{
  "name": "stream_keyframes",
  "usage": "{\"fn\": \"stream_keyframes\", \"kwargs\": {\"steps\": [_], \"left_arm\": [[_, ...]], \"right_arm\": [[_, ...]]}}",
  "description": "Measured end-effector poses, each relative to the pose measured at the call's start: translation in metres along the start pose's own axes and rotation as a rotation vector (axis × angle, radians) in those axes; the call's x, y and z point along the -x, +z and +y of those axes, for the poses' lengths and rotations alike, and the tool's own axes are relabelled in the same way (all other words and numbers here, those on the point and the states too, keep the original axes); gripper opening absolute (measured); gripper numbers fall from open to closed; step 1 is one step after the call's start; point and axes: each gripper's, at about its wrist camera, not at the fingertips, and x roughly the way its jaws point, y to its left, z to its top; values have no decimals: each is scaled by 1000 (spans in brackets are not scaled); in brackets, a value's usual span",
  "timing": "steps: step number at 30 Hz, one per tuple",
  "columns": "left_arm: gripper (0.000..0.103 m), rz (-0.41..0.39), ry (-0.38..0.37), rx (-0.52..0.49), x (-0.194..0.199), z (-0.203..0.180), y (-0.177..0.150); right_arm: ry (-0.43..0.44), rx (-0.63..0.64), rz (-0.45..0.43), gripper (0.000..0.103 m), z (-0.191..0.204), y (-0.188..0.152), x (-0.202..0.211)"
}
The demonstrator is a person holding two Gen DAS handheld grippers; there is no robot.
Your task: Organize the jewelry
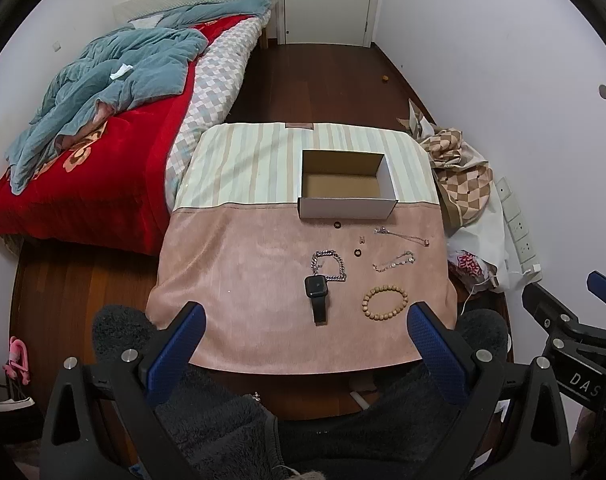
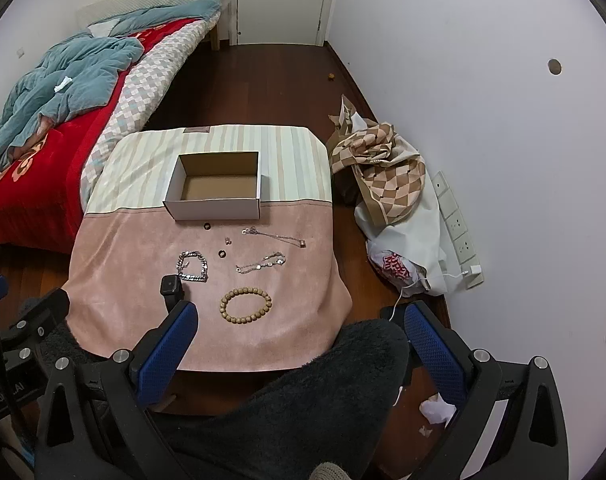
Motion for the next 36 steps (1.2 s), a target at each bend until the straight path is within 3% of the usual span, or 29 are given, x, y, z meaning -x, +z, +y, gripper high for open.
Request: {"fn": "stream_keyframes", "kwargs": {"steps": [15, 20, 23, 26, 30, 36], "left_arm": [[103, -14, 4, -2, 2, -1, 4], [103, -74, 77, -10, -20, 3, 21], [103, -94, 132, -8, -47, 9, 34], [103, -61, 170, -4, -87, 15, 37], [103, 57, 191, 0, -146, 23, 23], [102, 257, 136, 16, -222, 22, -19]], "right_arm": [[15, -11, -21, 103, -3, 3, 3], [8, -51, -37, 103, -11, 13, -16], [8, -94, -26, 103, -19, 23, -49], [25, -123, 44, 103, -21, 26, -100], [52, -140, 188, 103, -13, 15, -180], [56, -140, 325, 91, 3, -24, -262]]}}
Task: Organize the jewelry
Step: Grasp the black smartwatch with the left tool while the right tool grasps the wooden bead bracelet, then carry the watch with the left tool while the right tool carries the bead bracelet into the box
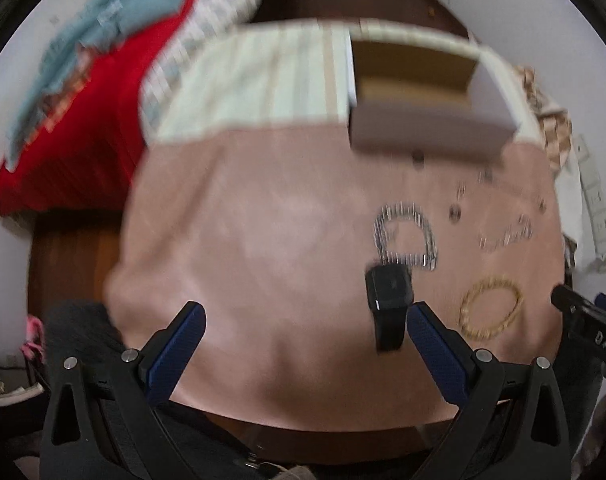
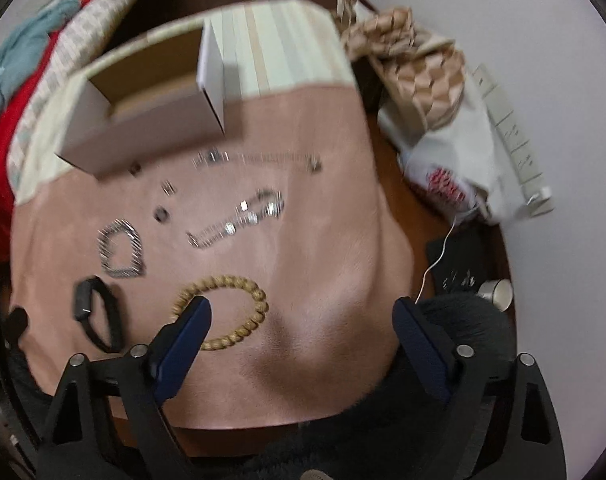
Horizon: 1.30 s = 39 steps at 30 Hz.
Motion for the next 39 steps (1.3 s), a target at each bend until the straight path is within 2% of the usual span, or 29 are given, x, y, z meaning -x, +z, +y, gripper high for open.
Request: {"fn": "stream_keyframes", "kwargs": {"steps": [5, 6, 8, 9, 11, 12, 13, 14, 17, 21, 24, 26, 28, 37, 39], "left_arm": [[102, 119, -110, 13, -41, -14, -14], [97, 133, -131, 18, -48, -17, -14], [75, 146, -152, 21, -58, -21, -13], [70, 147, -160, 21, -62, -22, -12], [51, 134, -170, 19, -66, -26, -11], [46, 104, -160, 7, -63, -27, -10], [28, 87, -167, -6, -61, -29, -10], [16, 77, -164, -25, -59, -30, -9], [15, 51, -125, -66, -55, -35, -10], [15, 3, -50, -106, -49, -40, -14], [15, -3, -45, -108, -46, -40, -15], [15, -6, -41, -109, -45, -48, -15], [15, -7, -41, -109, -41, -51, -17], [15, -11, -46, -101, -41, -60, -24], [15, -11, -49, -99, -43, -54, -17]], "right_arm": [[26, -5, 45, 88, -2, -12, -30], [36, -5, 48, 88, -2, -14, -32], [61, -6, 54, 86, -4, -16, -38], [71, -5, 56, 85, -4, -17, -41], [81, 2, 56, 82, -4, -15, -47], [85, 4, 55, 81, -3, -16, -50], [88, 6, 58, 79, -1, -14, -52], [91, 11, 59, 76, 1, -14, -55], [87, 38, 71, 66, 7, -14, -63], [41, 95, 19, 55, 22, -19, -57], [42, 107, -5, 40, 27, -20, -53], [40, 112, -6, 26, 30, -20, -50], [41, 116, -8, 20, 32, -19, -49], [36, 123, -9, 19, 31, -15, -50], [35, 124, -9, 19, 29, -14, -51]]}}
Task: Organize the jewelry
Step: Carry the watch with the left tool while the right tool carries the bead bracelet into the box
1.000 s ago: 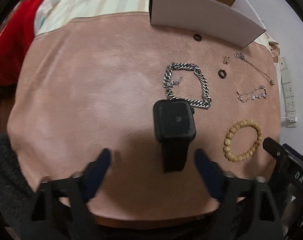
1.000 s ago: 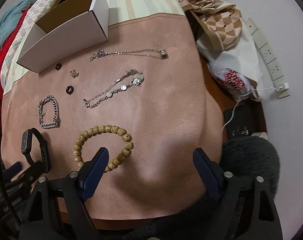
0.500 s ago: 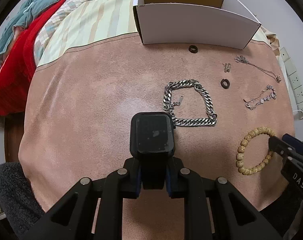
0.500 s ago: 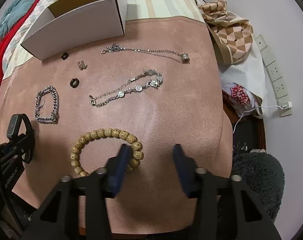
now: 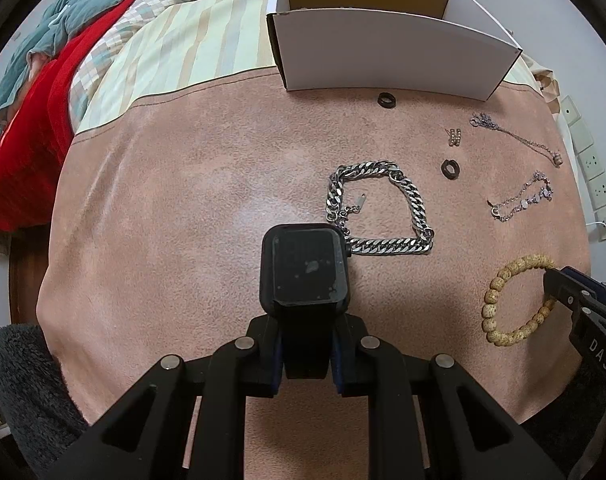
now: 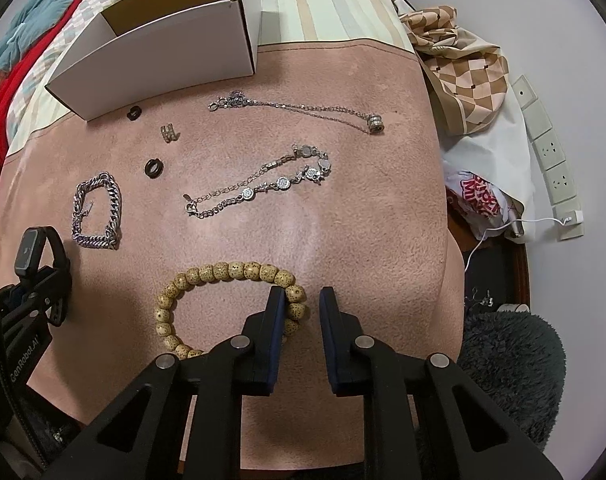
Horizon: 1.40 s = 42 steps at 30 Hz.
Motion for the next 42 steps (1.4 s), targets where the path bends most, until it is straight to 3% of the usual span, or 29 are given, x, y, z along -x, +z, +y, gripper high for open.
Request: {"fn": "stream_keyframes", "kwargs": {"steps": [2, 4, 8, 14, 20, 26, 28, 33, 42], "left_arm": [[15, 0, -3, 2, 0, 3, 0], [15, -3, -7, 4, 1, 6, 3], [15, -34, -23, 0, 17, 13, 9], [15, -125, -91, -7, 71, 16, 29], [15, -202, -171, 3, 116, 21, 85], [15, -206, -211, 36, 112, 38, 153], [15, -183, -215, 55, 98, 45, 176], [15, -100, -230, 88, 56, 52, 211], [16, 7, -287, 120, 7, 48, 236]], "right_arm": [[4, -5, -2, 10, 0, 0, 0], [15, -16, -1, 10, -3, 2, -1], [121, -81, 17, 9, -13, 4, 5], [215, -51, -80, 9, -10, 19, 58], [267, 20, -194, 9, 5, 56, 119], [308, 57, -271, 9, 19, 122, 158], [301, 65, -274, 9, 24, 148, 153], [286, 73, -180, 9, 39, 203, 113], [305, 66, -83, 9, 43, 241, 53]]}}
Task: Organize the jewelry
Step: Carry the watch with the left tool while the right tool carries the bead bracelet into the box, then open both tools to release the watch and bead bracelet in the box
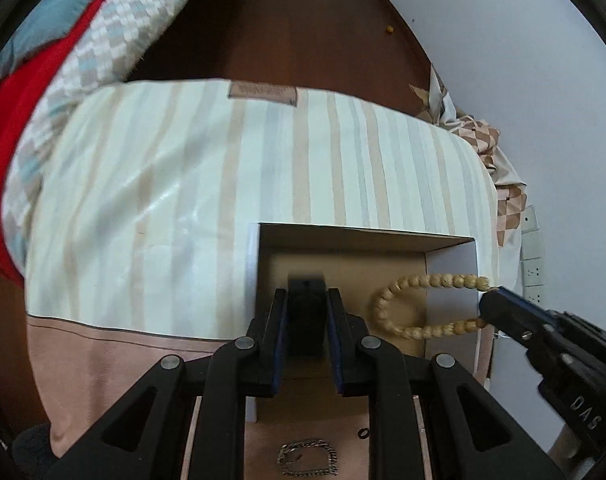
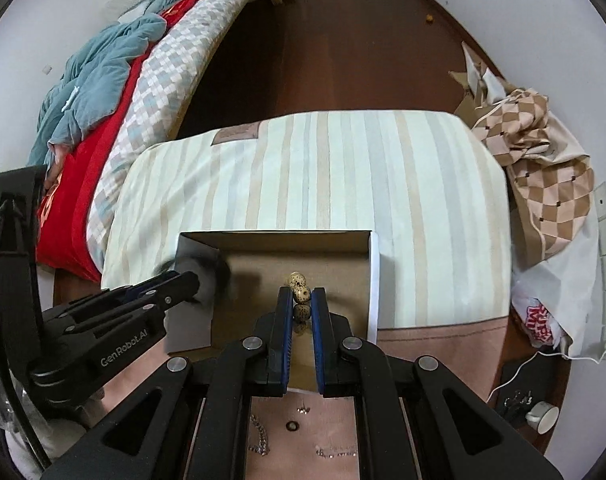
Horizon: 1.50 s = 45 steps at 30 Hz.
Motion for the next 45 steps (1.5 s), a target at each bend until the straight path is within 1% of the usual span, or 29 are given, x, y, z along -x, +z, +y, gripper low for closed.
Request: {"fn": "stream_keyframes", "kwargs": {"steps": [2, 4, 6, 7, 8, 10, 11, 13, 14, 16, 18, 19, 20, 22, 24, 27, 29, 31, 34, 37, 40, 43, 45], "left_arm": [[16, 14, -24, 12, -4, -1, 3], [17, 13, -31, 11, -3, -3, 7], [24, -1, -19, 8, 1, -5, 9], [36, -11, -12, 5, 3, -5, 10], [58, -21, -2, 2, 6, -5, 11], [80, -46, 24, -7, 13, -6, 9], [80, -59, 36, -12, 15, -5, 9], [82, -81, 72, -30, 20, -5, 7], [89, -90, 102, -41, 22, -5, 5], [100, -118, 151, -58, 27, -4, 0], [101, -151, 205, -77, 31, -4, -9], [101, -166, 232, -86, 33, -4, -15], [101, -176, 246, -91, 34, -4, -19], [101, -197, 272, -97, 37, -3, -28], [101, -209, 285, -98, 40, -1, -34], [101, -222, 300, -92, 46, 0, -45], [101, -234, 310, -84, 52, 1, -52], [101, -244, 316, -78, 58, 2, -59], [101, -259, 337, -75, 66, 1, -68], [101, -284, 342, -78, 79, -2, -78], [101, -319, 342, -77, 95, -5, -88], [101, -351, 334, -75, 111, -8, -97], [101, -370, 328, -77, 122, -10, -104]], "right_arm": [[21, 4, 27, 10, -2, 3, -10], [24, 11, 51, 10, -4, 5, -19], [36, 5, 98, 12, -8, 6, -29], [34, 3, 111, 20, -9, 6, -31], [30, 3, 119, 37, -10, 6, -33], [24, 1, 111, 57, -11, 3, -31], [31, 2, 106, 59, -11, 1, -29], [6, 12, 95, 59, -12, -2, -24], [-17, 21, 84, 59, -11, -6, -21], [-66, 34, 64, 61, -10, -12, -15], [-143, 54, 35, 72, -7, -22, -9], [-175, 63, 22, 83, -6, -26, -8], [-206, 70, 9, 90, -5, -31, -6], [-242, 71, -4, 92, -5, -41, -5], [-256, 68, -9, 92, -5, -49, -6], [-249, 57, -14, 93, -4, -60, -4], [-248, 52, -29, 100, -2, -66, 1], [-250, 56, -43, 100, 2, -70, 5], [-255, 60, -70, 100, 8, -76, 17], [-258, 64, -96, 100, 13, -82, 31], [-270, 69, -129, 100, 18, -89, 48], [-283, 78, -167, 103, 25, -95, 66], [-285, 82, -195, 103, 29, -101, 78]]}}
